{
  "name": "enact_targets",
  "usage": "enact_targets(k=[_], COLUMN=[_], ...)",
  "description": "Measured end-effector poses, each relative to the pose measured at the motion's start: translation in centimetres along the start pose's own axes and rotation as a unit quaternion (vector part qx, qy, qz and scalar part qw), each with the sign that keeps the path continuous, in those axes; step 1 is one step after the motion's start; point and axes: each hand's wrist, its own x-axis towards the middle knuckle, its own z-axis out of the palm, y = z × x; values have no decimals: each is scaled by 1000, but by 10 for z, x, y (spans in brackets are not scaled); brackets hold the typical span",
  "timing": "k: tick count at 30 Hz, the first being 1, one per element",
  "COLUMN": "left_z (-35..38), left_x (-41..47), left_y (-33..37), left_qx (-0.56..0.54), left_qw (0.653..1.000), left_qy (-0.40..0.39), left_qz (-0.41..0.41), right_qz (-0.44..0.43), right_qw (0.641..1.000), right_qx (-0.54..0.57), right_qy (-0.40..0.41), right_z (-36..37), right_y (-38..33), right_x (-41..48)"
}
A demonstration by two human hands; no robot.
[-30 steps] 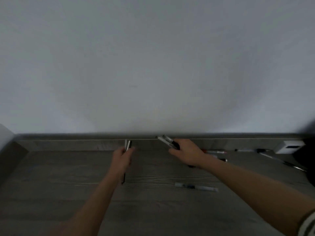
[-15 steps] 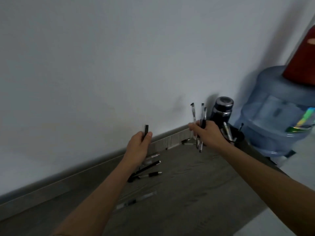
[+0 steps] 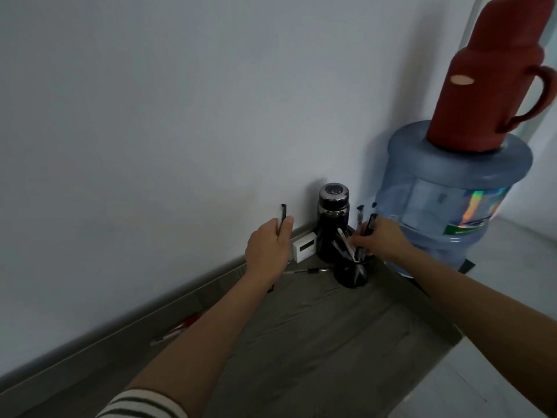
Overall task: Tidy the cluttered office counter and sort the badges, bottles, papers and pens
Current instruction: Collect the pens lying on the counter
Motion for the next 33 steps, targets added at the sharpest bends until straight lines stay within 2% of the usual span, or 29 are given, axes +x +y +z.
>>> enact_targets(k=[4, 6, 10, 15, 18, 23, 28, 33], left_z=[21, 24, 47, 74, 90, 111, 110, 84], left_x=[6, 9, 23, 36, 41, 41, 41, 47], left_y=[19, 24, 35, 51, 53, 53, 54, 44], left_qx=[82, 87, -12, -203, -214, -172, -176, -158], left_qw=[997, 996, 998, 966, 960, 964, 960, 974], left_qy=[-1, -12, -52, -92, -99, -129, -159, -100], left_qz=[-16, -8, -14, -132, -154, -159, -146, -131], right_qz=[4, -2, -6, 24, 38, 47, 8, -61], right_qw=[998, 997, 999, 992, 986, 979, 995, 992], right_qx=[-50, -55, 8, 111, 152, 186, 96, 37], right_qy=[-39, -52, -43, -51, -60, -70, -7, 106], right_z=[-7, -9, -20, -27, -29, -32, -33, -29], right_y=[9, 10, 21, 33, 39, 43, 47, 32], right_x=[5, 8, 9, 0, -4, -11, -12, -13])
